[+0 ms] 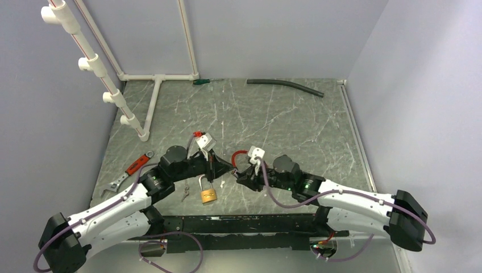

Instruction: Unlock with the key

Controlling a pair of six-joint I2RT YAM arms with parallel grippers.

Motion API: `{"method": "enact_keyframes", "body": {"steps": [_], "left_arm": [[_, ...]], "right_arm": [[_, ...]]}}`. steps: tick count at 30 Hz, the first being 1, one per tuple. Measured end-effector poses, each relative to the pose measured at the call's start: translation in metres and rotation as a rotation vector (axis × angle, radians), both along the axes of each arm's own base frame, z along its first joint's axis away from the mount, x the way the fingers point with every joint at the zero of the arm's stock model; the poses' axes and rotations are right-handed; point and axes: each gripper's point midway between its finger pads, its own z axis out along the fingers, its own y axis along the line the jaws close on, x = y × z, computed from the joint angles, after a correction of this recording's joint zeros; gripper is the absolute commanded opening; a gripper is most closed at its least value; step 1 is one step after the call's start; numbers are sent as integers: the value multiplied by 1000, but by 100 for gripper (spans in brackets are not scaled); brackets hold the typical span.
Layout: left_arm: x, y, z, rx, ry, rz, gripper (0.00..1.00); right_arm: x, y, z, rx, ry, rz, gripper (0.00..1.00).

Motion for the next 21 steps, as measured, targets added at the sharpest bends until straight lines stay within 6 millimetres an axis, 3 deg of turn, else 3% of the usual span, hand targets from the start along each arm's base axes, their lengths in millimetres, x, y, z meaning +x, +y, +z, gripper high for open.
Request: {"method": "enact_keyframes", "body": {"steps": [8,15,17,21], "left_arm": [[-18,-11,35,-61,-145,-172,0],[-23,-13,71,-97,-245,-224,2],[-24,-11,76,-108,-255,-215,19],[-28,-10,80,-122,-255,-221,45]], "right_arm": [[-20,0,24,143,204,128,0],[-26,-7,63,266,239,197,0],[-27,-6,69,277,242,209,0],[-32,-5,79,299,253,240,0]]}}
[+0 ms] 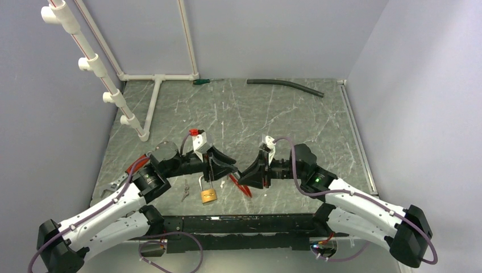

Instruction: Unlock with the key

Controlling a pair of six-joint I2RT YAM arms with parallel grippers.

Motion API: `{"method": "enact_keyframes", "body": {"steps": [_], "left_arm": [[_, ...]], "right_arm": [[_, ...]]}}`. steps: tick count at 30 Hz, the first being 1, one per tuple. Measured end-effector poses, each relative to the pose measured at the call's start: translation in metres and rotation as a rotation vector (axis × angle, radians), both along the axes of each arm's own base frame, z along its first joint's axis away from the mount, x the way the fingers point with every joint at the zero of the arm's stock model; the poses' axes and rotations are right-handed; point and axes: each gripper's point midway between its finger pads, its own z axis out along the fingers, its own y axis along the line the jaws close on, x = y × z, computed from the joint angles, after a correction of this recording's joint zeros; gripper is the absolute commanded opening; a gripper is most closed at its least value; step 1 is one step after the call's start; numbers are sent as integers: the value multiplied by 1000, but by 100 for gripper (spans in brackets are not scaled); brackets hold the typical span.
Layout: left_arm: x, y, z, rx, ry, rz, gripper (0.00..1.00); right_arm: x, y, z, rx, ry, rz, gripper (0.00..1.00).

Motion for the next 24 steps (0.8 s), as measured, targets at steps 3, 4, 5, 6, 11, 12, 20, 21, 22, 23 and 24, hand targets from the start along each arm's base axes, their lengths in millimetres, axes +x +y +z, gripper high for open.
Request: {"method": "enact_keyframes", "body": {"steps": [3,4,5,6,11,12,20,21,22,23,24], "left_arm": [[-3,0,3,-13,6,-8,60],[-5,0,4,-15,4,-15,64],[-7,1,4,-12,4,-20,67],[-9,1,2,-6,10,-25,68],[-11,2,-1,3,25,-28,72],[-11,3,0,2,30,-27,73],[8,25,24,18,144,194,74],[12,28,31,15,154,228,72],[14,32,36,13,168,257,70],[16,34,40,18,181,280,67],[17,36,41,23,192,297,65]], "right_arm": [[-4,1,6,15,6,23,0],[-5,1,8,22,6,26,0],[-5,2,12,34,2,29,0],[-4,2,16,47,-5,29,0],[-4,2,27,73,-30,24,0],[-3,2,27,72,-31,22,0],[13,-3,27,29,-79,-74,0],[17,-4,26,18,-87,-92,0],[20,-5,25,7,-97,-110,0],[23,-6,23,-2,-104,-126,0],[25,-6,22,-9,-109,-133,0]]}}
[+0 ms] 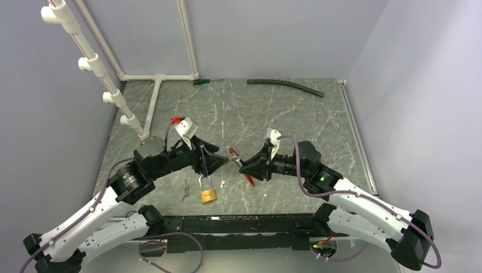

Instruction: Unlock with the key

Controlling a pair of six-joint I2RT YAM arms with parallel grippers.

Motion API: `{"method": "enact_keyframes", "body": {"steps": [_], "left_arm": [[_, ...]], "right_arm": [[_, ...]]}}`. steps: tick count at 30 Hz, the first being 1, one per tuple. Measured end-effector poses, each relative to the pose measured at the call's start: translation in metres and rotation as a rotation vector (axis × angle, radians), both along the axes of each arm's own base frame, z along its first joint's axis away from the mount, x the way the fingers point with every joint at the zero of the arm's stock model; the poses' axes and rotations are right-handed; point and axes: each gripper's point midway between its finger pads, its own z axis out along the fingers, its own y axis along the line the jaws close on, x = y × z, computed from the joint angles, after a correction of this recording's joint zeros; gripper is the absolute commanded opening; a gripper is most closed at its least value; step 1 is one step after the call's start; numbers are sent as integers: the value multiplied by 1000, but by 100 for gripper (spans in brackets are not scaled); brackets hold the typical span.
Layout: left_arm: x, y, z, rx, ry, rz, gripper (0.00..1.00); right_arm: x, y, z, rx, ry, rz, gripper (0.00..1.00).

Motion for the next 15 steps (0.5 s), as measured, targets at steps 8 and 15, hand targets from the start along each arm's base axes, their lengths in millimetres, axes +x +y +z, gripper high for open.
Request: {"method": "enact_keyframes", "body": {"steps": [8,15], "left_arm": [[0,9,-55,106,23,16,69],[17,13,-92,130,-64,83,79]], "right_arm": [[0,-2,10,-18,15,-7,0],[1,-9,64,45,56,-17,0]]}}
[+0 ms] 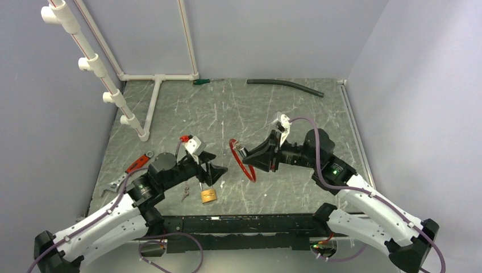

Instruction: Unlock with the key

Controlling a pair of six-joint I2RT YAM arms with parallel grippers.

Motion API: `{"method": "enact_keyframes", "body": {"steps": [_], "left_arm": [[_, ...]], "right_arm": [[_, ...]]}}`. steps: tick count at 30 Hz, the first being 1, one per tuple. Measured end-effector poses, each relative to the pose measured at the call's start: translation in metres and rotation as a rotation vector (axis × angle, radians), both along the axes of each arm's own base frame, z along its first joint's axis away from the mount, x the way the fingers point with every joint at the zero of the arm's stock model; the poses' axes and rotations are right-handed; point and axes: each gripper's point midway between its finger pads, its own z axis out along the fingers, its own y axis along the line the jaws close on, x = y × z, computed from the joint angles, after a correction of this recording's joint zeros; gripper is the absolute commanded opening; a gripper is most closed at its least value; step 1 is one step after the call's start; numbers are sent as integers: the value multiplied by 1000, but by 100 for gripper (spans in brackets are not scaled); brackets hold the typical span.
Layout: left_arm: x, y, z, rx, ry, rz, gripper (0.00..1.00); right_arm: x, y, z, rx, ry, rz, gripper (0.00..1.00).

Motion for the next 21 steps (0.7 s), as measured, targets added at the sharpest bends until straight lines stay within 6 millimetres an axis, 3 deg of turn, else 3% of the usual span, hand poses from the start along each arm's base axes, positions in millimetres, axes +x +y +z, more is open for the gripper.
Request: {"method": "enact_keyframes", "body": {"steps": [5,11,16,18,21], "left_arm": [[14,-5,-23,24,-91,19,77],[22,-30,-22,94,-238,-25,73],[27,-42,-14,96,-317,-49,44],[29,-44,-9,88,-347,-49,37],[32,-45,-1,76,-386,-40,13]], "right_arm": [[-7,0,1,10,104,28,0],[-13,2,-7,-2,219,52,0],[-12,4,-11,-7,282,58,0],[-11,5,-13,-6,311,64,0],[-10,6,-11,21,350,86,0]]}}
